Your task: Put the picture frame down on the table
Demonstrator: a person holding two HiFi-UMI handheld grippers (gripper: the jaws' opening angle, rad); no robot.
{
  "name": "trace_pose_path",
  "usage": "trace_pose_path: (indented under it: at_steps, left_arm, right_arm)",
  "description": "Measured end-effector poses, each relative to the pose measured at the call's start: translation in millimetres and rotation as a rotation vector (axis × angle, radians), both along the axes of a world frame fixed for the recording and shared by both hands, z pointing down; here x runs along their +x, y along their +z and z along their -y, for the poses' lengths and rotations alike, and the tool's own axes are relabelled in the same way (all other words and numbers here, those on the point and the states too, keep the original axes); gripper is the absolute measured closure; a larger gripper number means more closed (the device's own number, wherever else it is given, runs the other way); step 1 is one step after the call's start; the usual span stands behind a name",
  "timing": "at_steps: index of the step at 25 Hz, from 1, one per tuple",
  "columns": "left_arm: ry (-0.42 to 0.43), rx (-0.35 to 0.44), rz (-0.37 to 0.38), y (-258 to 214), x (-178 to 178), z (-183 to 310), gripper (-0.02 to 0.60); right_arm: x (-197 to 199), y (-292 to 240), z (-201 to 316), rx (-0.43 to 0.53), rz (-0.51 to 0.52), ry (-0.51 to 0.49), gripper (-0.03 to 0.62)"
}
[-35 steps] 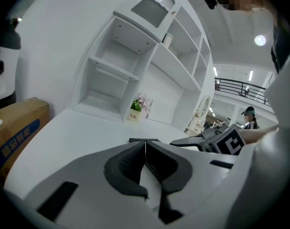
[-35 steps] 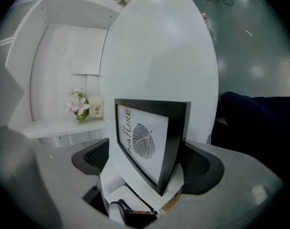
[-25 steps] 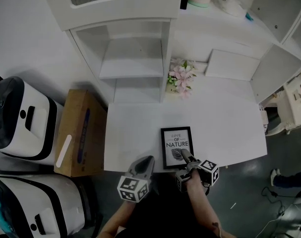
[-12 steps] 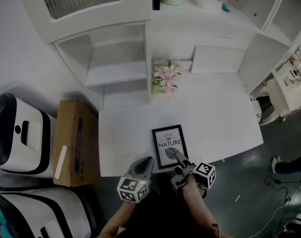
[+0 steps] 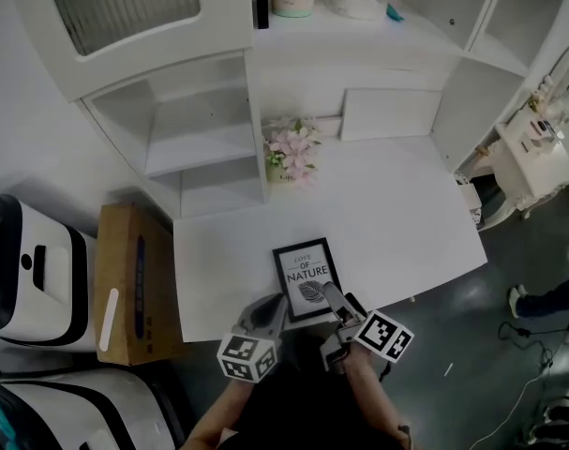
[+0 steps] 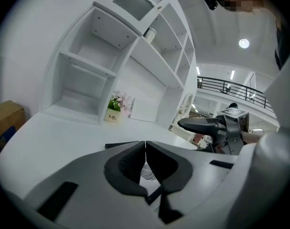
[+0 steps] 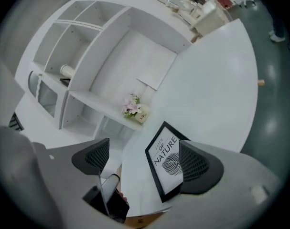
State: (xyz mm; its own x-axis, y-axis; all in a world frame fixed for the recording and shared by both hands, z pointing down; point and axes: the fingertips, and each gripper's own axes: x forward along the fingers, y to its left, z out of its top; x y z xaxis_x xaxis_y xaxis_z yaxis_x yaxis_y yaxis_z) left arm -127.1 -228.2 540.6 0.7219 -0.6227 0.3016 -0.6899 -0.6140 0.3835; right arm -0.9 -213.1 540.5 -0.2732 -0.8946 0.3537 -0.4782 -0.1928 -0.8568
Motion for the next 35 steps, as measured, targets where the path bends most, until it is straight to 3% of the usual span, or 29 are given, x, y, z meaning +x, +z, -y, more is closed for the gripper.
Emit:
trace_pose_path:
  at_steps: [10,15,16,18,22,27,35]
  left_arm:
    - [0.023,0.099,0.005,-31,12,12,0.568]
    - [0.035,0.139,0.005,-42,21,19,0.568]
    - [0.037,0.139,0.005,-42,23,19,0.568]
    - [0.046,0.135,0.005,-41,28,18,0.568]
    - [0.069,0.135,0.013,-38,38,13,0.568]
    - [0.078,0.133,0.016,-35,43,9,0.568]
    - [0.066,0.123,0.031,-30,39,6,0.568]
  right_arm:
    - [28,-51,1,0.213,-0.452,-0.003,0.152]
    - [22,-71,-1,0.344,-0.537,-0.045,0.156]
    - [22,-73,-3,0.358,-0.565,-0.039,0.182]
    - [25,-79,-9,0.379,-0.637,-0.011,0.371]
    - [30,-85,-17,0.422,-0.680,0.018,0.591]
    - [31,-83,-22,0.436,-0.726,-0.012,0.591]
    - [30,-70,-22,0.378,-0.785,-0.024,0.591]
